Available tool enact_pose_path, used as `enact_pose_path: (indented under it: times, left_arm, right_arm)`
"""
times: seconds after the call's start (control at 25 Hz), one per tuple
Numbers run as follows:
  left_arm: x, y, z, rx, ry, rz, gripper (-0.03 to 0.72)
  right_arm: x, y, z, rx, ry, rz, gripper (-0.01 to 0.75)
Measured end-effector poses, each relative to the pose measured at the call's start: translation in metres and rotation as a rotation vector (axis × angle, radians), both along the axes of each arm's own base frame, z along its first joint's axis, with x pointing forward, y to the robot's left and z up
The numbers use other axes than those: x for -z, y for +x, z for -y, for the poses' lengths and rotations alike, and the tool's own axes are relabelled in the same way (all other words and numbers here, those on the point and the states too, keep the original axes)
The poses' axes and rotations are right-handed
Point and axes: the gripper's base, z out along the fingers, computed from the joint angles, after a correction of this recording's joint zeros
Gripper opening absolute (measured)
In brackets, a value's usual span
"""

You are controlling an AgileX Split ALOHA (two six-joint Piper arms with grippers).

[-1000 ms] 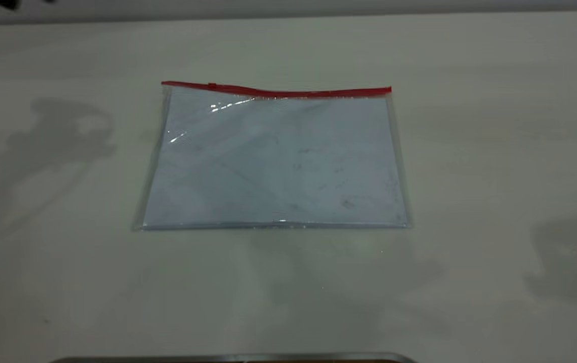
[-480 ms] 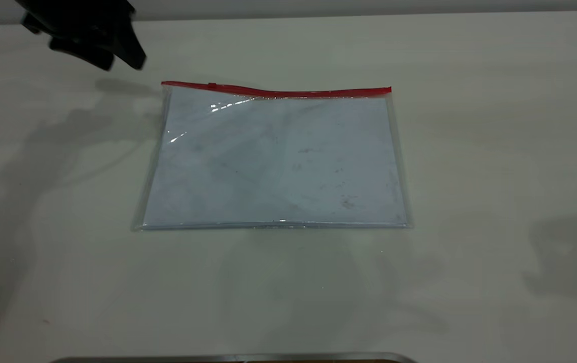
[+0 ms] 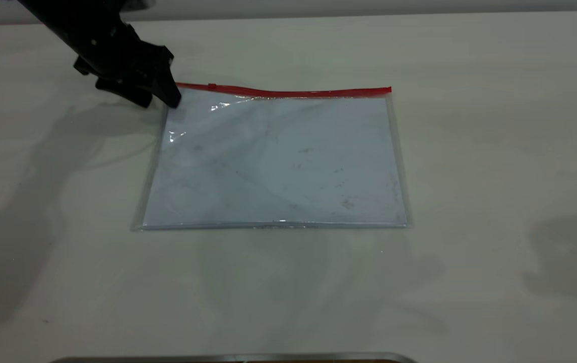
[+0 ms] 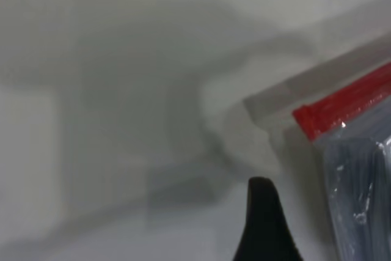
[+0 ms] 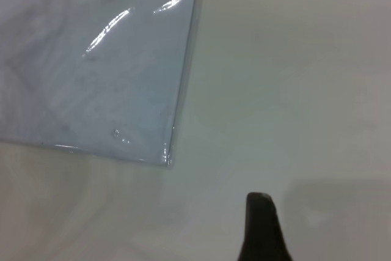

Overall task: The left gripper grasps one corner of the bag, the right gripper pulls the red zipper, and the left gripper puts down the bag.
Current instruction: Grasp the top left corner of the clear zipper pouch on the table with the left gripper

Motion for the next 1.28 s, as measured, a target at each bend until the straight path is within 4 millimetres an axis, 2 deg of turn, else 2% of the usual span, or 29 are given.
enact_pose_path:
  times: [0.16, 0.68, 0.8, 0.96, 1.16, 1.2, 1.28]
  left_arm:
    - [0.009, 0.000, 0.002, -0.005, -0.015, -0.022, 0.567]
    - [0.016, 0.001, 0.016, 0.031, -0.155, 0.021, 0.567]
    - [0.018, -0.003, 0.019, 0.074, -0.185, -0.004, 0.541]
    - [0.019, -0.006, 0.020, 0.146, -0.192, -0.004, 0.418]
    - [0.010, -0.003, 0.024, 0.321, -0.195, 0.060, 0.103]
    - [0.005, -0.001, 0.025, 0.381, -0.201, 0.082, 0.062]
    - [-0.009, 0.003, 0.029, 0.534, -0.222, 0.124, 0.053]
  right_arm:
    - [0.000, 0.000, 0.000, 0.001, 0.001, 0.001, 0.561]
    - [0.000, 0.001, 0.000, 0.004, -0.001, 0.007, 0.561]
    - [0.000, 0.001, 0.000, 0.004, -0.001, 0.007, 0.561]
    - [0.000, 0.001, 0.000, 0.004, -0.001, 0.007, 0.561]
    - [-0.001, 0.002, 0.001, -0.001, -0.016, 0.025, 0.561]
    - [-0.001, 0.002, 0.001, -0.006, -0.025, 0.034, 0.561]
    - [-0.002, 0.003, 0.001, -0.031, -0.047, 0.053, 0.561]
